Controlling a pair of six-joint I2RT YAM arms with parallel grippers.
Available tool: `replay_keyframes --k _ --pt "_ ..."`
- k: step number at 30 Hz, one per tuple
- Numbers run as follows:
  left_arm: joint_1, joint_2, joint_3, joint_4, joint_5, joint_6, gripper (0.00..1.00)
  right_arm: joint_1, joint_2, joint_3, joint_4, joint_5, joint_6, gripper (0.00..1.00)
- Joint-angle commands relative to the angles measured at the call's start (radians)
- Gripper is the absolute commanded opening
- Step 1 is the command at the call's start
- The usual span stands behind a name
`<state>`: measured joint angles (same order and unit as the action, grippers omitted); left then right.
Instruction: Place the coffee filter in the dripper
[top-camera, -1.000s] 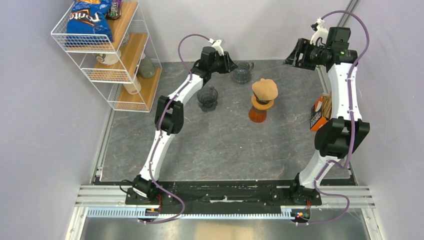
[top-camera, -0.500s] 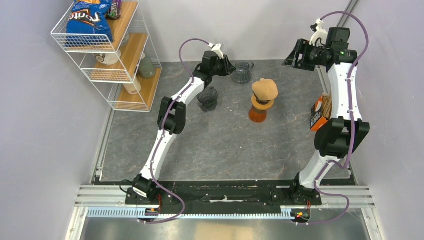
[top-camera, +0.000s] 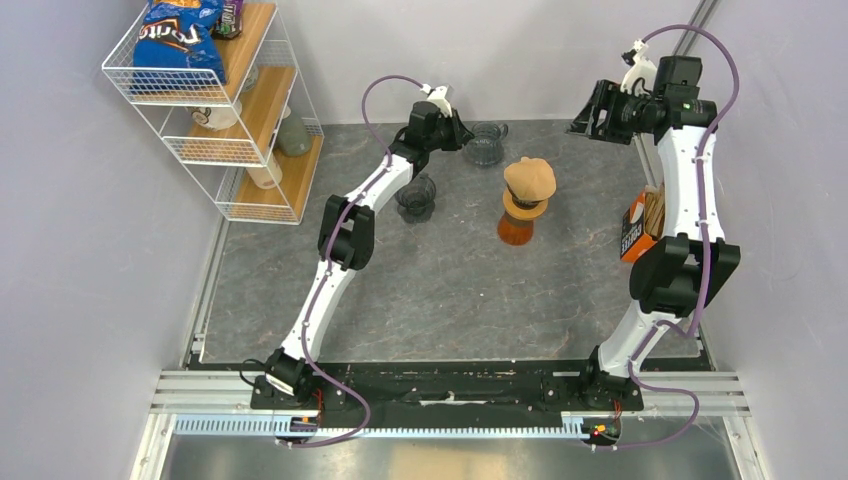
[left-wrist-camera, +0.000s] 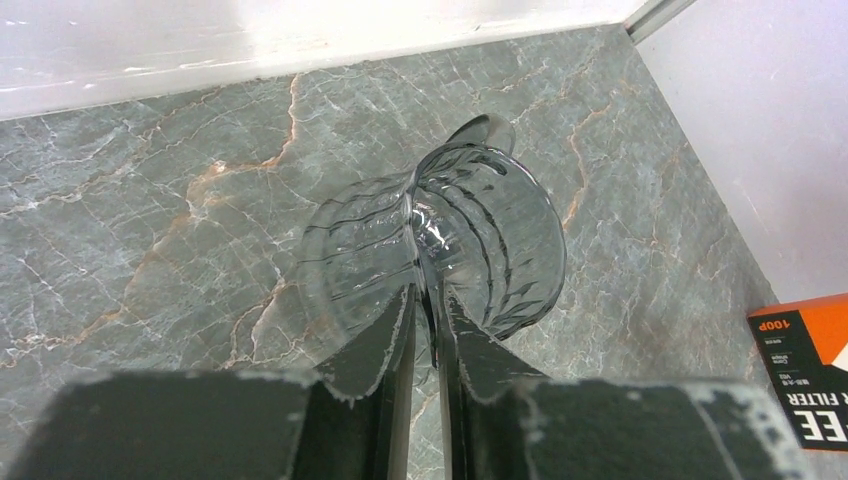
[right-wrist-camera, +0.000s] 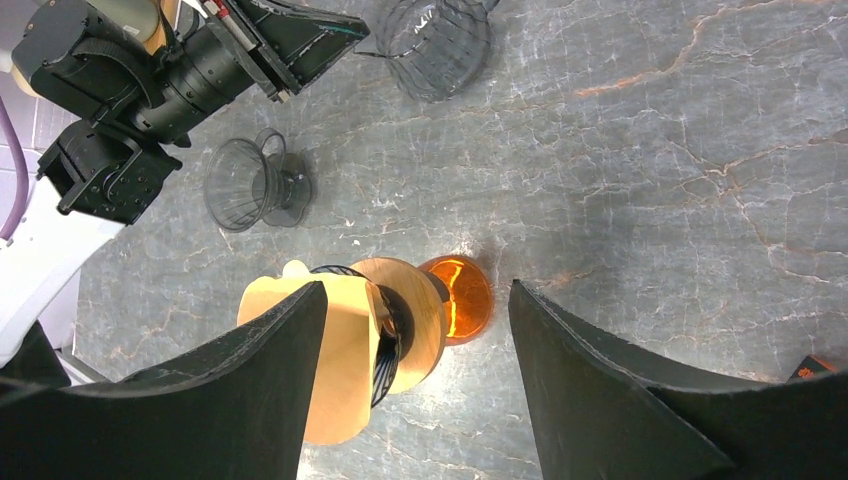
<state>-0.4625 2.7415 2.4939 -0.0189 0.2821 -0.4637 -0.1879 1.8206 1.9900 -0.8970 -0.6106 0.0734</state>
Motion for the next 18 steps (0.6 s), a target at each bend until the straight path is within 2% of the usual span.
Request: replay_keyframes --k 1,13,16,18 --pt "-0.005 0.027 0.062 0.037 -0.040 0.051 0.18 -0.007 -0.012 0.041 -0.008 -0.017 -0.022 0.75" --pt "-0.012 0.038 0.068 0.023 -0.021 0.042 0.22 -0.014 -0.014 0.044 -0.021 -0.018 -0.029 0.75" --pt "-0.019 0.033 0.068 0.023 -0.015 0.043 0.22 -0.015 -0.015 0.044 -0.026 -0.020 -0.033 0.75" --pt "-0.022 0.025 0.068 0.023 -0.012 0.048 0.18 -0.019 -0.017 0.044 -0.026 -0.020 -0.036 0.75"
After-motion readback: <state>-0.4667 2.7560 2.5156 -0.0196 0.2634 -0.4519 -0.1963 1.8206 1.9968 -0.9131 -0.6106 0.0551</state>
